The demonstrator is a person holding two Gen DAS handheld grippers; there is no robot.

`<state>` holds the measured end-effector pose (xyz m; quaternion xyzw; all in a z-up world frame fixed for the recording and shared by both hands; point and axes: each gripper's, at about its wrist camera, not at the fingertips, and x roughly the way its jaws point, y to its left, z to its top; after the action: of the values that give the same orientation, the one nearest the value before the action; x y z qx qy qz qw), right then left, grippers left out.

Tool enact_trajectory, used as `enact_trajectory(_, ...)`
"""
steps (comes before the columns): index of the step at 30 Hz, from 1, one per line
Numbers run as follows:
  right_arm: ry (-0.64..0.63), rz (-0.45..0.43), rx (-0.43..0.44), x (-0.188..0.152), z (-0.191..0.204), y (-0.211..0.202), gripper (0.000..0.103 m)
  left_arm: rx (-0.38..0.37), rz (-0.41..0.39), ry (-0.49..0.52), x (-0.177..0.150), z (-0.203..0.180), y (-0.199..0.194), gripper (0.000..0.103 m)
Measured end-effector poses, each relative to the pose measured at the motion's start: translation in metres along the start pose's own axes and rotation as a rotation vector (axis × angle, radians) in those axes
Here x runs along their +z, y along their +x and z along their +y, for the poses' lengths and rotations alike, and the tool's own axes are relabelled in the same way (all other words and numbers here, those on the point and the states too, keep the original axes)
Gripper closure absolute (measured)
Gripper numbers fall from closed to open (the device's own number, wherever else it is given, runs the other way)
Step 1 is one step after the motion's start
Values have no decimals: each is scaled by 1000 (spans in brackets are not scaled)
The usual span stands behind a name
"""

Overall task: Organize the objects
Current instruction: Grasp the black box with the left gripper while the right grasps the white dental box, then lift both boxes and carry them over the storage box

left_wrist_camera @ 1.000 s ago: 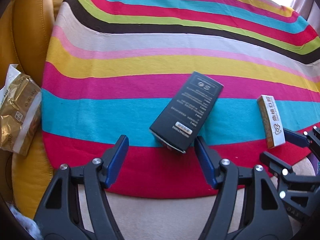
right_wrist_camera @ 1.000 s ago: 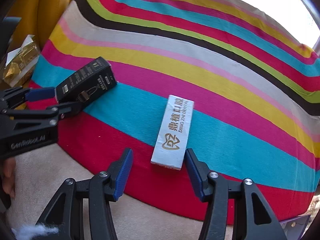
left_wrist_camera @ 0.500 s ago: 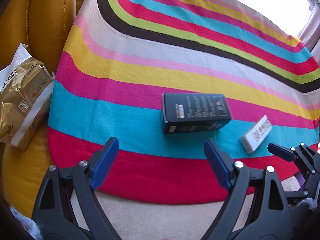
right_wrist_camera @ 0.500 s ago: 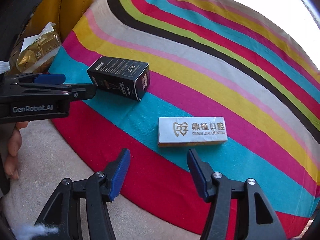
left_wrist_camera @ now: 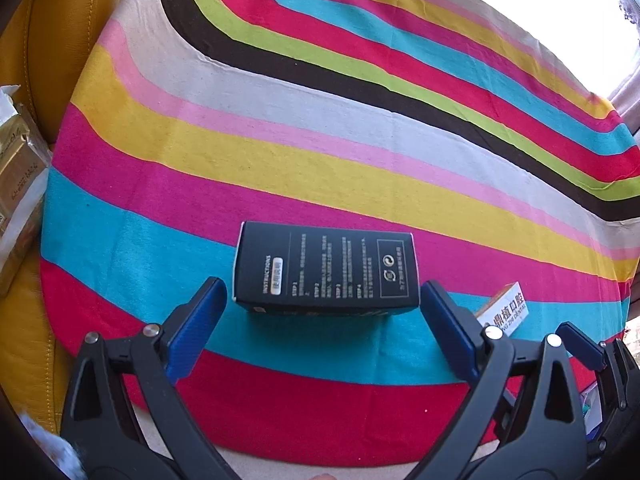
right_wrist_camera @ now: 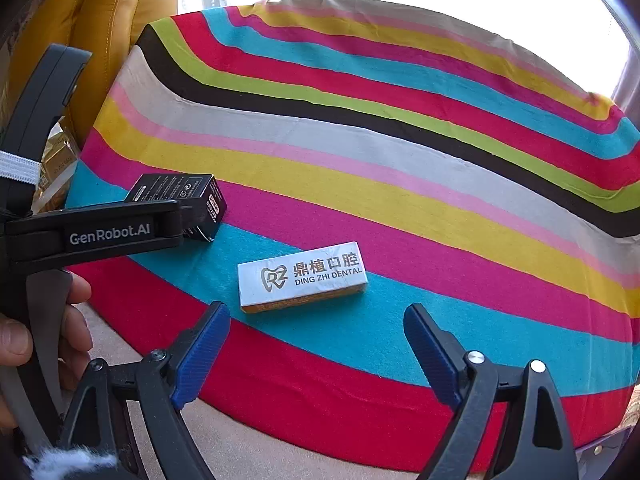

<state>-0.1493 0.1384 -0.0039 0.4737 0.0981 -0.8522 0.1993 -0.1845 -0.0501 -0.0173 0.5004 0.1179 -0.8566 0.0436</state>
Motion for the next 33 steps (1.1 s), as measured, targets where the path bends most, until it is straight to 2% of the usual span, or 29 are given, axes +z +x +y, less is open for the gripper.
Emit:
enact_trajectory(1, -6, 4, 1, 0, 1, 1, 13, 16, 5, -2, 0, 1, 4, 6)
enact_trajectory(2, -10, 7, 3, 1, 2, 3, 13, 20, 16, -3, -1, 2, 8, 15)
enact_trajectory(17, -98, 54, 0, 13, 12, 36, 13, 65, -9, 32, -11, 5, 4, 16)
enact_trajectory(19, -92, 64, -7, 14, 11, 42, 14, 68, -9, 35, -11, 5, 5, 16)
enact_trajectory(21, -78, 68, -3, 16, 9, 45, 20, 71, -9, 37, -12, 5, 5, 16)
enact_trajectory(33, -24, 55, -64, 10, 3, 40, 20, 68, -2, 68, -18, 1, 2, 17)
